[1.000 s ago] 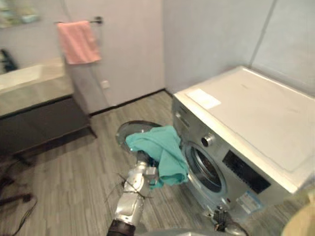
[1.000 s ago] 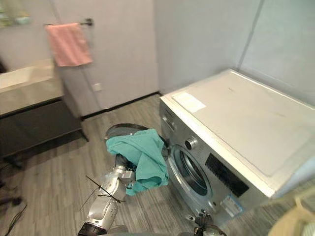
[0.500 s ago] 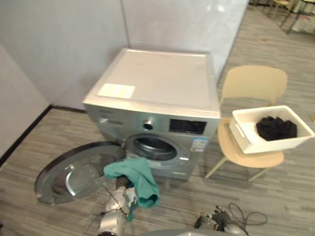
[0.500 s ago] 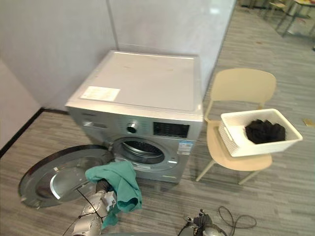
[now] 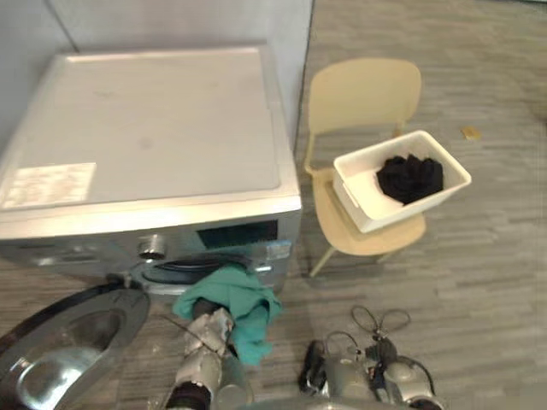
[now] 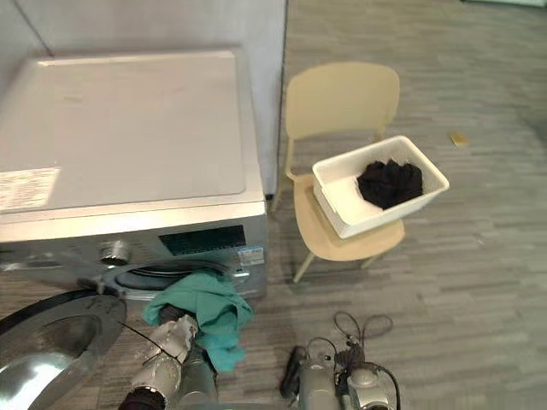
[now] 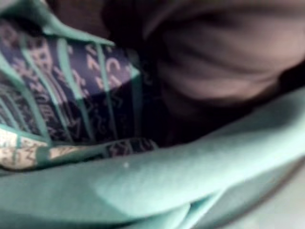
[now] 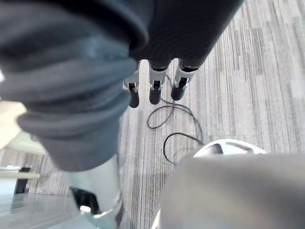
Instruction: Pick up the laundry basket with both hands and put the clothes into the washing machine.
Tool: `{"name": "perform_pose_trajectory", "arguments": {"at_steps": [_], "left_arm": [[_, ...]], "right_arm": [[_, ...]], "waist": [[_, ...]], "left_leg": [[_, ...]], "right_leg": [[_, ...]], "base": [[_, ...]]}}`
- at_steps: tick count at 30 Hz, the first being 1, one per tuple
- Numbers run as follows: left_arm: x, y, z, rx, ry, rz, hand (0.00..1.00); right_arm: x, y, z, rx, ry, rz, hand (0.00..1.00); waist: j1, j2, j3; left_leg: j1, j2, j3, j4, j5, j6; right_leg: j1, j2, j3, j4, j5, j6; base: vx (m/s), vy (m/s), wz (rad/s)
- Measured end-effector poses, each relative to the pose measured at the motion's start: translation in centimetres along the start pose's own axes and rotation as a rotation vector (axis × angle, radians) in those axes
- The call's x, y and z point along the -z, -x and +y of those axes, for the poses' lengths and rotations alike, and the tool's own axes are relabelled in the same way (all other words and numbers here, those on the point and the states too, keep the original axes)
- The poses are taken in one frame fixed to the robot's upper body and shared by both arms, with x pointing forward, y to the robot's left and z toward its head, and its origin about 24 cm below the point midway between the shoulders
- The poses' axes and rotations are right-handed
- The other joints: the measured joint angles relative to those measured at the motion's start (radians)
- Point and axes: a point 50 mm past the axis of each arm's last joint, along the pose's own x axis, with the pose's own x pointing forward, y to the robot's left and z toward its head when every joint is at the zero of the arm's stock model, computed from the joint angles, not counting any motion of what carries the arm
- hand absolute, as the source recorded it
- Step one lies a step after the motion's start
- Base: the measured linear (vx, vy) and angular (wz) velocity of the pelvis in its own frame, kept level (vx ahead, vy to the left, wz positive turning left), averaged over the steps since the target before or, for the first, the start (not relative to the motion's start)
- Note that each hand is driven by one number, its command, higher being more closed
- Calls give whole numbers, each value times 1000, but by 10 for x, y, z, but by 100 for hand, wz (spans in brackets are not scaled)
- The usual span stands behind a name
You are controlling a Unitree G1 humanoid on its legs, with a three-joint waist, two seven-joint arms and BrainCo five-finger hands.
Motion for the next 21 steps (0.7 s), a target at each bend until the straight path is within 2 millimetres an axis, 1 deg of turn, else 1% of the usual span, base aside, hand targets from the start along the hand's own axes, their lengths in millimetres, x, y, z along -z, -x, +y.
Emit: {"name": "perform_pose_trajectory", "arguments": {"at_steps": [1, 2, 3, 4, 5, 6, 7, 8, 9, 10, 11, 12, 13, 14, 15, 16, 17, 18, 19, 20, 21], "left_arm": [[-6, -4, 0, -6, -4, -14, 100], [-14, -9, -4, -15, 6, -34, 100], [-22, -13, -10, -12, 19, -58, 100], [-26, -14, -15, -4, 26, -71, 100], [-33, -16, -23, 12, 45, -95, 100], [-37, -18, -28, 18, 64, -114, 100], [-39, -18, -29, 19, 72, -123, 100], [-44, -19, -31, 8, 94, -138, 100], [-51, -21, -35, 7, 118, -159, 100], [-53, -22, -36, 3, 130, -169, 100], [-61, -23, -44, 5, 161, -187, 100], [-65, -24, -49, 5, 184, -195, 100], [-72, -25, -58, 12, 205, -209, 100], [-76, -25, -62, 13, 219, -217, 100], [-90, -26, -75, 28, 271, -251, 100], [-102, -26, -81, 29, 311, -285, 100], [-110, -25, -86, 36, 337, -305, 100], [-127, -23, -94, 54, 418, -340, 100], [-140, -21, -100, 63, 479, -371, 100], [-156, -19, -105, 80, 543, -403, 100], [-176, -15, -113, 103, 619, -443, 100]], "right_arm": [[-8, 0, 4, -6, -7, -27, 0], [-20, 1, 11, -28, 1, -92, 0], [-31, 3, 17, -47, 6, -141, 0], [-37, 3, 21, -57, 13, -163, 0], [-53, 4, 26, -78, 14, -218, 0], [-68, 6, 31, -93, 8, -279, 0], [-74, 8, 34, -100, 0, -304, 0], [-85, 13, 42, -119, -1, -356, 0], [-96, 18, 48, -131, -7, -402, 0], [-102, 21, 51, -138, -11, -427, 0], [-114, 27, 56, -146, -29, -479, 0], [-123, 33, 60, -158, -45, -521, 0], [-136, 40, 63, -169, -66, -577, 0], [-142, 44, 65, -174, -77, -605, 0], [-159, 56, 72, -194, -104, -689, 0], [-169, 63, 73, -195, -133, -737, 0], [-174, 68, 74, -199, -150, -768, 0], [-183, 77, 76, -211, -172, -817, 0], [-187, 82, 77, -221, -188, -845, 0], [-190, 87, 76, -221, -207, -869, 0], [-193, 91, 75, -219, -225, -891, 0]], "waist": [[0, -25, 29], [-8, -55, 61], [-16, -63, 78], [-16, -66, 95], [-14, -65, 135], [-14, -60, 160], [-13, -56, 167], [-11, -51, 172], [-10, -53, 182], [-8, -55, 191], [-1, -63, 206], [0, -63, 216], [1, -70, 227], [1, -76, 231], [8, -87, 239], [8, -92, 248], [8, -98, 256], [6, -108, 264], [8, -115, 268], [8, -118, 270], [4, -118, 271]], "left_leg": [[-4, -13, -5, 41, -2, -5], [-38, -35, 0, 100, -17, 17], [-92, -44, 12, 153, -30, 36], [-103, -48, 22, 166, -35, 45], [-112, -59, 34, 185, -42, 58], [-130, -62, 41, 206, -57, 68], [-142, -61, 42, 216, -69, 69], [-173, -56, 42, 239, -103, 73], [-207, -49, 42, 264, -127, 77], [-223, -46, 41, 276, -131, 78], [-260, -45, 36, 301, -138, 83], [-293, -41, 26, 324, -146, 86], [-336, -38, 18, 354, -153, 93], [-360, -34, 16, 371, -156, 98], [-431, -20, -1, 427, -172, 102], [-474, -11, -15, 460, -180, 105], [-501, -9, -23, 481, -185, 106], [-554, -3, -39, 519, -192, 109], [-593, 6, -44, 544, -198, 111], [-638, 8, -57, 572, -201, 113], [-696, 8, -72, 607, -206, 117]], "right_leg": [[-20, -19, 28, 47, -18, 8], [-70, -59, 52, 118, -34, 26], [-121, -84, 66, 155, -35, 28], [-135, -91, 73, 163, -35, 28], [-148, -105, 88, 169, -34, 32], [-165, -112, 97, 175, -32, 43], [-175, -115, 99, 181, -34, 48], [-207, -117, 106, 201, -42, 64], [-241, -121, 112, 225, -46, 69], [-256, -122, 114, 235, -47, 71], [-291, -125, 120, 256, -49, 73], [-316, -127, 118, 272, -53, 75], [-355, -139, 117, 302, -62, 79], [-378, -141, 117, 322, -66, 77], [-440, -142, 118, 369, -78, 73], [-474, -142, 115, 398, -87, 72], [-496, -144, 115, 418, -92, 71], [-539, -148, 111, 455, -102, 66], [-575, -148, 111, 478, -106, 62], [-613, -149, 110, 504, -110, 59], [-662, -157, 109, 541, -121, 60]], "base": [[148, 256, -61], [82, 241, -26], [67, 230, -10], [42, 207, -7], [-8, 214, -13], [-23, 162, -11], [-70, 194, -8], [-64, 138, -2], [-75, 148, -1], [-73, 64, 0], [-70, 20, 0], [-123, 29, 4], [-103, 17, 9], [-117, 11, 4], [-95, -11, 0], [-95, -10, -1], [-84, -5, 4], [-55, -5, 0], [-63, -9, -3], [-53, -8, 0], [-46, -9, 5]]}}
